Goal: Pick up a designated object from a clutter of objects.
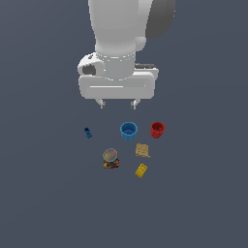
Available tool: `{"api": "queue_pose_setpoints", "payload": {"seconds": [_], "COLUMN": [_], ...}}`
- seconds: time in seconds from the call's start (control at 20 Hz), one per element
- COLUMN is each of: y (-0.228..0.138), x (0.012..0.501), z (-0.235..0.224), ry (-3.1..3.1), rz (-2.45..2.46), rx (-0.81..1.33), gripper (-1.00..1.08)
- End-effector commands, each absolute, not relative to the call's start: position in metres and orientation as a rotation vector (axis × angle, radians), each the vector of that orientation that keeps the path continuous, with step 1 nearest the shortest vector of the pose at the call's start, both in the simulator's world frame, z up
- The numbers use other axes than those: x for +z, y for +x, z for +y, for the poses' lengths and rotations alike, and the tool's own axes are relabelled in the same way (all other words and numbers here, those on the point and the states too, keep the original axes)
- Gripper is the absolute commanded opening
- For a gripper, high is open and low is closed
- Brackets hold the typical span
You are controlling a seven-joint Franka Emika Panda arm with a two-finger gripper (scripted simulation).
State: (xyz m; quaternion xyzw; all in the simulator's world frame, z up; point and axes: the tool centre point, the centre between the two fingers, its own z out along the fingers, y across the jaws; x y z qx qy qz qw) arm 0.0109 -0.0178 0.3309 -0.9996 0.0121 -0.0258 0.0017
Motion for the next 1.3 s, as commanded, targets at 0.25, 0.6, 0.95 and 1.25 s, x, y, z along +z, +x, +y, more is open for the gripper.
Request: {"api": "queue_pose_setpoints", "payload": {"seconds": [0.25,0.6,0.95,1.25], "y": [0.010,0.009,0.017,0.032], "x": [0.334,0.340,0.322,0.287], "z": [-0.015,-0.012,-0.016,-0.024], "ry": [-3.128,-3.118,-3.120,-3.123], "rz": [0.019,-0.002,-0.017,-0.049], "rx": [-0.091,-0.102,-0.094,-0.078], "gripper": [1.00,1.00,1.00,1.00]}}
